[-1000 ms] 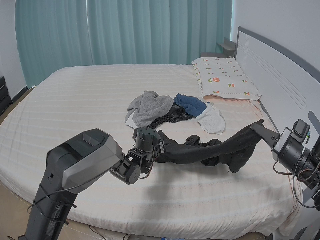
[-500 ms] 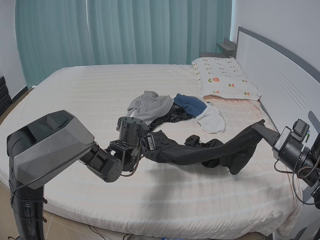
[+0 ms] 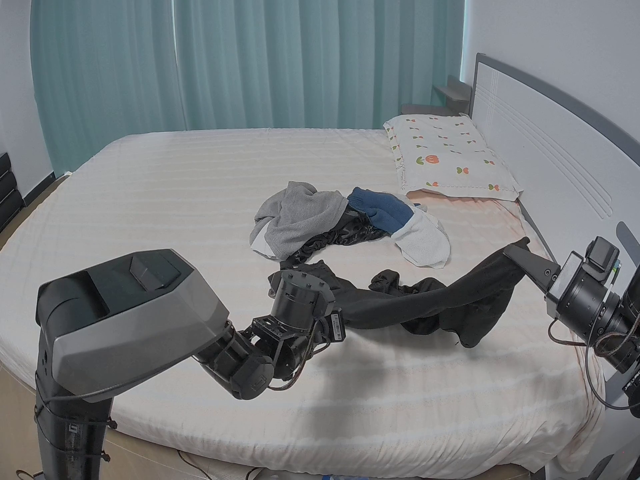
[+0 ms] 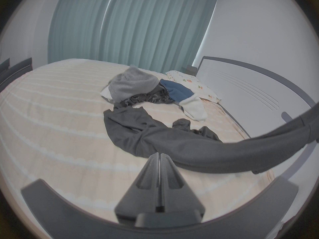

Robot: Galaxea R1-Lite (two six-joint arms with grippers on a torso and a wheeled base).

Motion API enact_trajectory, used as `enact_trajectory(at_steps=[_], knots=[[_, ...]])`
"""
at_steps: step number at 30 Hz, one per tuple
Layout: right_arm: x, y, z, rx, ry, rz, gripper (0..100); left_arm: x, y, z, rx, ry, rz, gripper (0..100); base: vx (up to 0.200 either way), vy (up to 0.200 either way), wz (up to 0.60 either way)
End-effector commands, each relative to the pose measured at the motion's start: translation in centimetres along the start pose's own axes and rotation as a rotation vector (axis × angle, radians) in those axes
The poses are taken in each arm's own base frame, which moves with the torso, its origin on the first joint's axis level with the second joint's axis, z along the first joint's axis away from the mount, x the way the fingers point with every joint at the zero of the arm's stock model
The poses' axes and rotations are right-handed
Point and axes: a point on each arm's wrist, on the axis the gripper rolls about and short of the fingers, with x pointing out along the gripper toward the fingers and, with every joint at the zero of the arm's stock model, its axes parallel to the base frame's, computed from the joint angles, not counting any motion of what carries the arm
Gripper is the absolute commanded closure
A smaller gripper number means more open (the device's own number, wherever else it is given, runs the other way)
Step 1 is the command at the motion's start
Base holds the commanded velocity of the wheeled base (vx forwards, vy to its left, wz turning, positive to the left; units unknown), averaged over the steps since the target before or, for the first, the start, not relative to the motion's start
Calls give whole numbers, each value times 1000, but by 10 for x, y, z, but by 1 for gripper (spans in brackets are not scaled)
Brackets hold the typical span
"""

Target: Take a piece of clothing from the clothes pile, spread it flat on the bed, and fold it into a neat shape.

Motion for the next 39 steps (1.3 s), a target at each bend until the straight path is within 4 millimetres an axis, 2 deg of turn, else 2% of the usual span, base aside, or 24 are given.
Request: enact_trajectory(at_steps=[1,4,9,13,14,17,24,28,34,39], knots=[[2,5,4,1,-20,27,100,-19,3,-8,0,79,-78,100,0,0,0],[2,14,0,7,-1,66,100,-26,5,-14,14,115,-163,100,0,0,0],[16,32,-6,11,38,141,100,-18,7,-12,-13,33,-195,100,0,0,0],[39,56,11,-7,13,186,100,-2,17,-23,-23,29,-177,100,0,0,0],[39,56,11,-7,13,186,100,-2,17,-23,-23,29,-177,100,0,0,0],[50,75,26,-11,29,198,100,13,22,-26,-39,-12,-171,100,0,0,0],[60,100,52,-14,-61,280,100,32,21,-32,-36,-37,-153,100,0,0,0],[65,102,54,-14,-70,287,100,43,18,-30,-33,-63,-155,100,0,0,0],[67,96,50,-13,-58,266,100,66,24,-21,-36,-174,-41,100,0,0,0],[67,94,52,-15,-66,257,100,67,30,-20,-38,-174,-17,100,0,0,0]])
